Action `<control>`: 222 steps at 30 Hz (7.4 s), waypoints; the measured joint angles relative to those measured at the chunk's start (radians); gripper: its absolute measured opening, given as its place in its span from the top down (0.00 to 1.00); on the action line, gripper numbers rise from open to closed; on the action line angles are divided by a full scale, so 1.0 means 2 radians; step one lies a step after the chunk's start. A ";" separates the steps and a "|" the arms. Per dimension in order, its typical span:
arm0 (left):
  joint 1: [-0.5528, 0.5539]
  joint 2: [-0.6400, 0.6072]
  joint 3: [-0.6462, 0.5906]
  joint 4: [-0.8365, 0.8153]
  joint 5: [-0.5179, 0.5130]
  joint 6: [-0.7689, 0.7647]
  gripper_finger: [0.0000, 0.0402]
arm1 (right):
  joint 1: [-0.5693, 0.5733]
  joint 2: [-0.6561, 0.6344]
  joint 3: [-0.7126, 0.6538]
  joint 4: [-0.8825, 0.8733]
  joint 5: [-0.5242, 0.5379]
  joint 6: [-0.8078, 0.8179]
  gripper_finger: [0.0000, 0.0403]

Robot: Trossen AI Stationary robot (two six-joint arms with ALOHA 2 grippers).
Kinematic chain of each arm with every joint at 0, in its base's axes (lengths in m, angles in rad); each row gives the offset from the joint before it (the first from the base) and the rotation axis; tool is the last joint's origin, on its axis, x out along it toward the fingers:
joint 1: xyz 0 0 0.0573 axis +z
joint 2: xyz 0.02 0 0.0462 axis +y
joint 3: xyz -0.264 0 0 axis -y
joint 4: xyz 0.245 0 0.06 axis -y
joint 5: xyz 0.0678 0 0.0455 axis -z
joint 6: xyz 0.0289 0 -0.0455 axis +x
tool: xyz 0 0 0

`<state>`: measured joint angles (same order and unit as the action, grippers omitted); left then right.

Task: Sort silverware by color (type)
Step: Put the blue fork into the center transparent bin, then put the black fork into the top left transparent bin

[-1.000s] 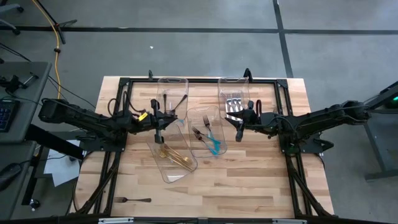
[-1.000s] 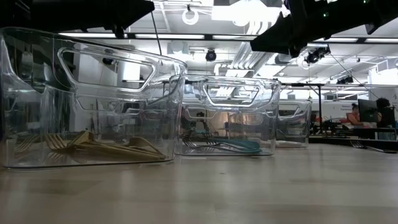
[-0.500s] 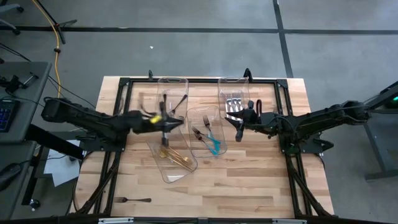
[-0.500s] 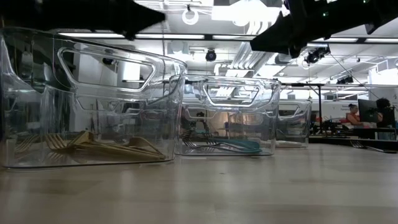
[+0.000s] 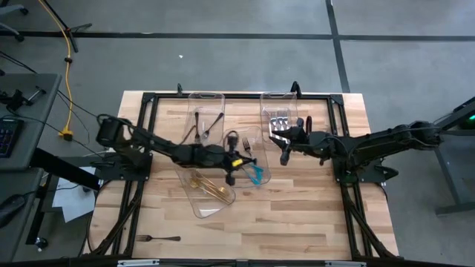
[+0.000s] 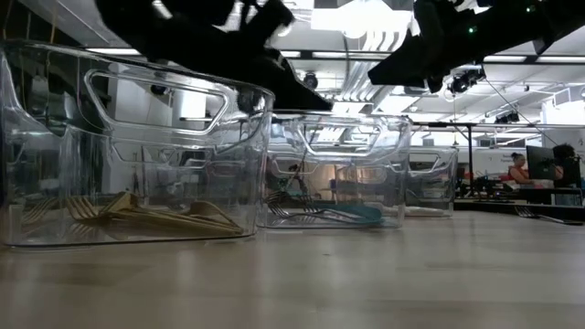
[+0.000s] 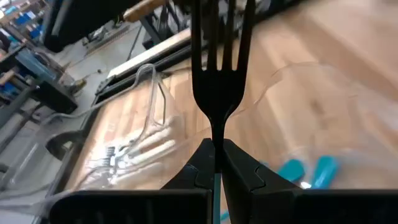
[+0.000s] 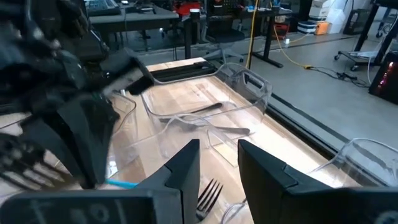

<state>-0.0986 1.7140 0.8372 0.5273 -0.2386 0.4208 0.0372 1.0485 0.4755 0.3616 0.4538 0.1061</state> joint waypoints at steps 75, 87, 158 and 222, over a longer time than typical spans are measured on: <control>-0.008 -0.499 -0.294 0.076 -0.015 -0.209 0.58 | 0.001 0.000 0.000 0.033 0.000 -0.009 0.74; -0.008 -0.499 -0.294 0.075 -0.015 -0.205 0.58 | 0.001 0.000 0.000 0.033 0.000 -0.009 0.74; -0.508 0.076 0.169 -0.701 0.146 -0.796 0.58 | 0.001 0.000 0.000 0.000 0.000 -0.042 0.74; -0.243 -0.236 -0.052 -0.135 -0.108 -0.159 1.00 | 0.001 0.000 0.000 0.009 0.000 -0.031 0.74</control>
<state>-0.5836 1.2420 0.7339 0.2574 -0.4550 0.1029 0.0391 1.0481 0.4753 0.3798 0.4538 0.0447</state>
